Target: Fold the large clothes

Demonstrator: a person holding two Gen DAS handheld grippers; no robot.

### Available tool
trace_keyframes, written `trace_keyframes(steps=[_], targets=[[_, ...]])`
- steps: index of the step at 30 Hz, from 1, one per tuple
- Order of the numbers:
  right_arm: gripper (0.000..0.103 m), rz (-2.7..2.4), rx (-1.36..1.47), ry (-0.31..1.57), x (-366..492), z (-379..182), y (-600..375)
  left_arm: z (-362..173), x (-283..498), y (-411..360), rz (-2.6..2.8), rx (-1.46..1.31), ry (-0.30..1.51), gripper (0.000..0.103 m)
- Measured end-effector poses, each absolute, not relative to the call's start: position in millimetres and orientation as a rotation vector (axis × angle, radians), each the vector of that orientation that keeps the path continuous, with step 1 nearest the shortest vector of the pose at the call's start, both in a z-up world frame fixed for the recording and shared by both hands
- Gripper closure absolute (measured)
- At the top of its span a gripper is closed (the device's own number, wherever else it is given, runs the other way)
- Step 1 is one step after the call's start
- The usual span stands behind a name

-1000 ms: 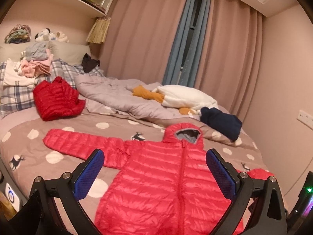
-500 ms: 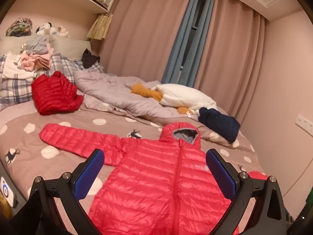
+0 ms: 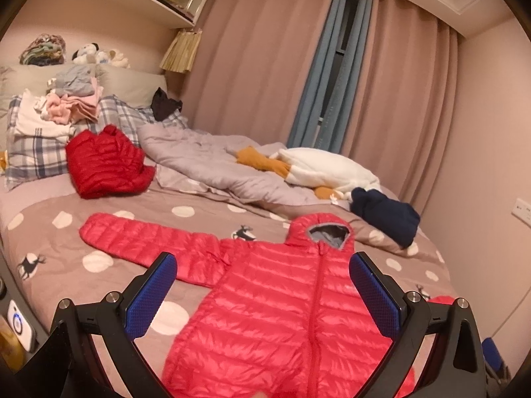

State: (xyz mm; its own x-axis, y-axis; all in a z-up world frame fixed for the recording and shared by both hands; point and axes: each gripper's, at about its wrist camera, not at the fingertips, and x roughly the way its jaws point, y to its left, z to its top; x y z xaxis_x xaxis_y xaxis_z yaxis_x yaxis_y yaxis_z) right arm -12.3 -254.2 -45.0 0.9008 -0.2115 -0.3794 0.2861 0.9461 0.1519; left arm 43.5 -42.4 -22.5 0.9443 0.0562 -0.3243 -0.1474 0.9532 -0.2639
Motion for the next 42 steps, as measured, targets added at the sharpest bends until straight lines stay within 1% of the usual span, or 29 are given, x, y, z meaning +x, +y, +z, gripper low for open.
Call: trace_keyframes(steps=[8,14,18,21,23,24,25,27,29,30,31,34,37,39,41,42], targets=[[0.000,-0.289,0.229,0.353,-15.8,-43.3,-261.6,-27.3,49.3,-30.3,0.119,-0.331,0.329,0.001],[0.000,-0.317,0.286,0.321,-15.7,-37.2,-293.2,-35.7,64.7,-15.4,0.125,-0.353,0.363,0.001],[0.000,-0.353,0.277,0.316,-1.3,-34.4,-334.7,-55.5,96.1,26.3,0.127,-0.431,0.402,0.001],[0.000,-0.364,0.431,0.337,20.3,-39.2,-395.5,-82.0,127.4,77.8,0.176,-0.560,0.482,0.001],[0.000,-0.350,0.550,0.382,37.6,-49.6,-440.6,-103.6,139.5,112.4,0.196,-0.677,0.478,0.001],[0.000,-0.357,0.588,0.410,44.1,-54.3,-457.7,-112.9,145.2,124.9,0.232,-0.708,0.503,0.001],[0.000,-0.369,0.614,0.427,49.5,-58.6,-474.5,-124.7,156.3,139.7,0.282,-0.720,0.569,0.001],[0.000,-0.437,0.627,0.455,58.5,-67.6,-508.2,-139.1,169.1,151.5,0.317,-0.712,0.638,0.001],[0.000,-0.521,0.606,0.478,65.2,-75.4,-528.4,-155.3,176.7,160.5,0.330,-0.708,0.619,0.001],[0.000,-0.550,0.606,0.490,69.7,-82.1,-539.0,-165.0,180.8,166.6,0.331,-0.734,0.617,0.001],[0.000,-0.559,0.624,0.508,72.7,-88.3,-547.3,-180.0,187.3,173.6,0.324,-0.792,0.652,0.001],[0.000,-0.491,0.757,0.541,84.3,-117.1,-569.9,-203.5,201.0,181.0,0.274,-0.906,0.711,0.001],[0.000,-0.443,0.896,0.575,100.8,-154.3,-585.7,-218.2,206.2,182.4,0.249,-0.950,0.709,0.001],[0.000,-0.448,0.996,0.586,108.1,-178.0,-591.7,-217.6,206.0,183.9,0.253,-0.964,0.677,0.001],[0.000,-0.415,1.134,0.557,109.2,-203.6,-592.6,-217.6,208.7,190.4,0.221,-1.024,0.632,0.001],[0.000,-0.410,1.155,0.523,108.4,-207.3,-590.4,-219.5,211.3,193.1,0.195,-1.045,0.623,0.002]])
